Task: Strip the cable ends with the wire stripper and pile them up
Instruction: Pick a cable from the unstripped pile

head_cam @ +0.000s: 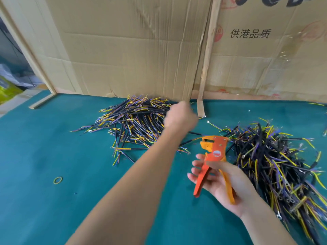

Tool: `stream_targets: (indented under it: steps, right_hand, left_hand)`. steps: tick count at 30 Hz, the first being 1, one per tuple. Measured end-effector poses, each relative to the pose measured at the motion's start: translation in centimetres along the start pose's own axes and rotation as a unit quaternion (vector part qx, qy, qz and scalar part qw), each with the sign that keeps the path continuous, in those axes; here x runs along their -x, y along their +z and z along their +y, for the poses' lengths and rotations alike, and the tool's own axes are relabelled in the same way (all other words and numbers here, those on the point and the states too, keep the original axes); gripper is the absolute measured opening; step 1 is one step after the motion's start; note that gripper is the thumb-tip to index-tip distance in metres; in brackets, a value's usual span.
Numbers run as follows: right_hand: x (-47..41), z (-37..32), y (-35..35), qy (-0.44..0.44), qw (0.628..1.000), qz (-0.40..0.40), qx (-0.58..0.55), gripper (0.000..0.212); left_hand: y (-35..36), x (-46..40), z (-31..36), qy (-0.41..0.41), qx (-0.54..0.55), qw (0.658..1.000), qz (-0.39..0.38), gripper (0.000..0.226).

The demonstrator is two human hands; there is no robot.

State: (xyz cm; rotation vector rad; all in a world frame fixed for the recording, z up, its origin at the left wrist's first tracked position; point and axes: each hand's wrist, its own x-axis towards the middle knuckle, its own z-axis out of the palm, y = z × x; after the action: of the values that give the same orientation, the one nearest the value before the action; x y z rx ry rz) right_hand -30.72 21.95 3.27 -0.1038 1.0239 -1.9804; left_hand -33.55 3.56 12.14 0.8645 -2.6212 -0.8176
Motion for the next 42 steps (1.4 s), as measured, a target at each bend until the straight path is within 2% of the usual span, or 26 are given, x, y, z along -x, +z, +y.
stream_targets:
  steps: [1, 3, 5, 9, 12, 14, 18, 23, 25, 32, 38, 42]
  right_hand:
    - [0.0, -0.2, -0.2, -0.017, 0.999, 0.02, -0.021, 0.057]
    - [-0.3, -0.5, -0.8, -0.046, 0.997, 0.055, -0.038, 0.058]
    - [-0.5, -0.7, -1.1, -0.059, 0.995, 0.058, -0.054, 0.062]
    - [-0.6, -0.7, -1.3, -0.097, 0.992, 0.072, -0.042, 0.055]
    - [-0.7, -1.1, -1.7, -0.119, 0.987, 0.098, -0.035, 0.036]
    - [-0.5, -1.4, -1.8, -0.112, 0.988, 0.099, -0.031, 0.034]
    - [0.5, -2.2, -1.2, -0.069, 0.996, 0.054, -0.018, 0.054]
    - [1.8, -2.7, -0.1, -0.063, 0.991, -0.118, 0.008, 0.064]
    - [2.2, -2.9, 0.3, -0.074, 0.984, -0.159, 0.026, 0.061]
    - [2.0, -2.5, 0.7, -0.063, 0.988, -0.127, 0.065, 0.058]
    - [1.8, -2.3, 0.5, -0.07, 0.99, -0.102, 0.062, 0.045]
    - [1.6, -2.0, 0.5, -0.068, 0.99, -0.086, 0.088, 0.042]
  left_hand:
    - [-0.2, 0.3, -2.0, -0.033, -0.054, 0.998, 0.028, 0.029]
    - [-0.6, 0.6, -7.0, -0.097, -0.112, 0.988, 0.035, 0.032]
    - [-0.1, 1.2, -9.8, -0.075, -0.11, 0.99, 0.036, 0.027]
    - [-0.2, 1.3, -10.3, -0.058, 0.019, 0.993, 0.098, 0.009]
    - [-1.2, 1.6, -9.4, -0.015, 0.111, 0.983, 0.143, 0.01]
    - [-1.8, 2.1, -8.5, 0.026, 0.164, 0.972, 0.165, 0.012]
    - [-1.7, 4.5, -7.1, 0.065, 0.29, 0.948, 0.112, 0.022]
    - [0.8, 8.9, -6.9, 0.076, 0.329, 0.941, 0.029, 0.02]
    - [2.0, 10.2, -7.2, 0.079, 0.338, 0.938, 0.008, 0.017]
    - [5.6, 12.8, -7.0, 0.06, 0.427, 0.902, 0.024, 0.009]
    - [7.2, 13.0, -6.2, 0.031, 0.469, 0.881, 0.052, 0.021]
    - [8.3, 12.5, -5.9, 0.023, 0.478, 0.875, 0.071, 0.013]
